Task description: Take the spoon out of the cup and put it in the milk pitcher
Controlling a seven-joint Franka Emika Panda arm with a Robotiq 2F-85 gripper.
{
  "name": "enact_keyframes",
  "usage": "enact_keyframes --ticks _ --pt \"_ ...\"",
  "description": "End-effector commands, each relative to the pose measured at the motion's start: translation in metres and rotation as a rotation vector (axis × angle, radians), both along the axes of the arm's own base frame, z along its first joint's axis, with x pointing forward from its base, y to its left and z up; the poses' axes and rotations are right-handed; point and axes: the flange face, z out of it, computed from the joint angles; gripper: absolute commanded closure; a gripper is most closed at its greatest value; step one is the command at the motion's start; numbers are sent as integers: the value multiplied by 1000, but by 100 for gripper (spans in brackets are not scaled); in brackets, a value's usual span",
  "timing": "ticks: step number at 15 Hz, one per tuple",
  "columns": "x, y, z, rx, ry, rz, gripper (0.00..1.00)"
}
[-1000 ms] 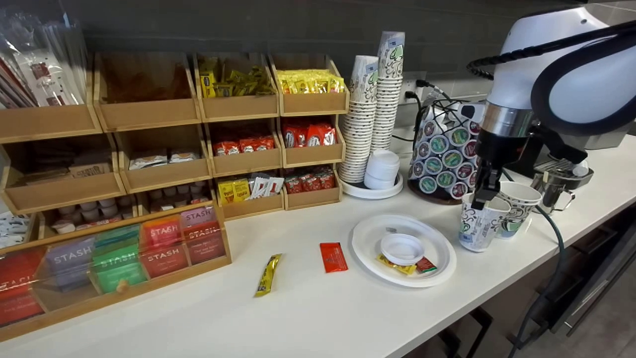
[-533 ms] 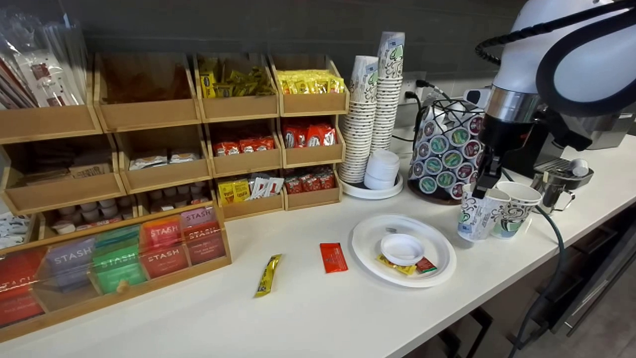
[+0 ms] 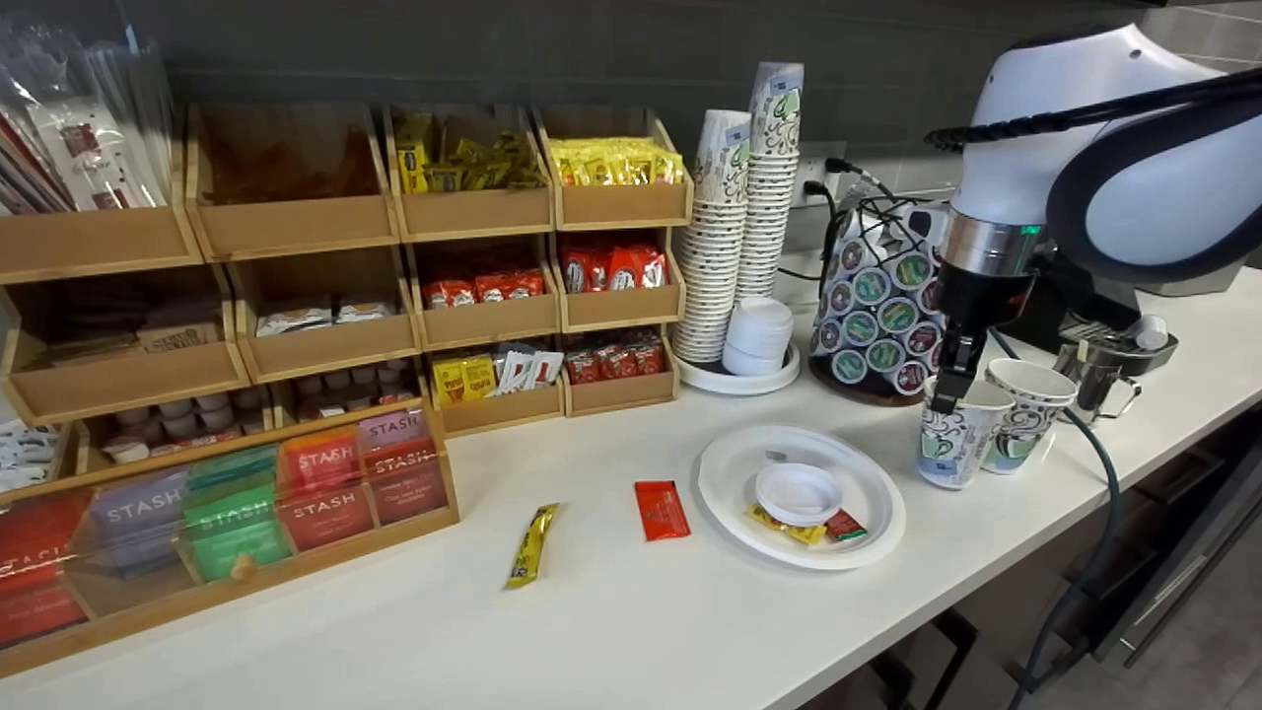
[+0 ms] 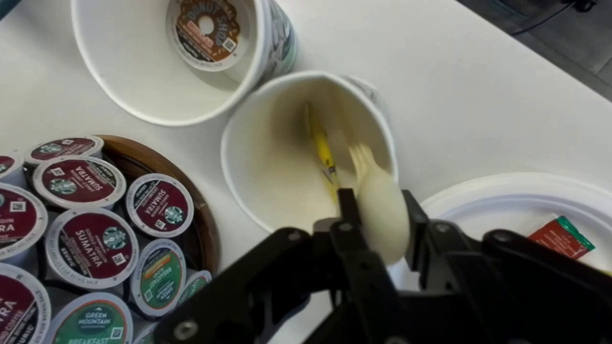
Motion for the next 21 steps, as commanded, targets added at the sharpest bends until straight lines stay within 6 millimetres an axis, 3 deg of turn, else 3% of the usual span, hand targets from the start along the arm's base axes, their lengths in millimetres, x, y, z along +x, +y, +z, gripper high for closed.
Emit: enact_keyframes --ticks 1,4,9,15,16,17,21 --pt "4 6 -5 1 26 4 89" --pt "0 10 4 18 35 11 100" --pt "-2 11 16 62 30 -2 97" --pt "10 10 2 -45 -37 4 97" --pt "10 10 0 -53 -42 -2 64" --pt "10 11 -1 -56 -42 -5 62" --pt "2 16 4 -13 7 -20 33"
